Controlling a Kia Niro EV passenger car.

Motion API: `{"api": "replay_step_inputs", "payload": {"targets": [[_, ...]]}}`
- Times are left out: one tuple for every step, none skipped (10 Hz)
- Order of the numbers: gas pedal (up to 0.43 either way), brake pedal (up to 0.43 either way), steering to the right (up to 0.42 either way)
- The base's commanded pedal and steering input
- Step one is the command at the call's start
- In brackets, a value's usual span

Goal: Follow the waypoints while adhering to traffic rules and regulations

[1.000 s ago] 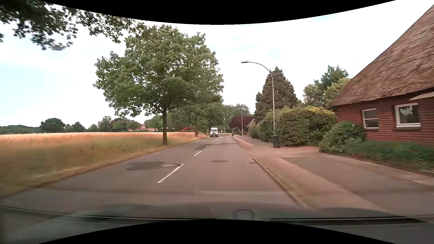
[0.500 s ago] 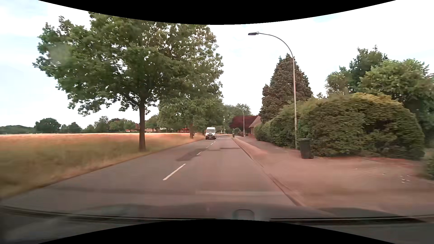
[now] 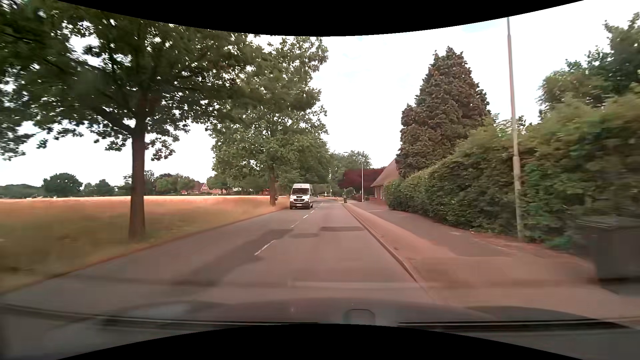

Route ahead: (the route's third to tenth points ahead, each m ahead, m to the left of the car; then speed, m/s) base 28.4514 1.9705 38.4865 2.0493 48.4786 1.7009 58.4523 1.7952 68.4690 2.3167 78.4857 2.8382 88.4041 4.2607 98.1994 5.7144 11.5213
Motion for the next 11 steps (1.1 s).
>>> {"api": "replay_step_inputs", "payload": {"targets": [[0.118,0.0,-0.002],[0.118,0.0,-0.003],[0.118,0.0,-0.003],[0.118,0.0,-0.003],[0.118,0.0,-0.003],[0.118,0.0,-0.003],[0.118,0.0,-0.003],[0.118,0.0,-0.003],[0.118,0.0,-0.003],[0.13,0.0,-0.004],[0.13,0.0,-0.007]]}}
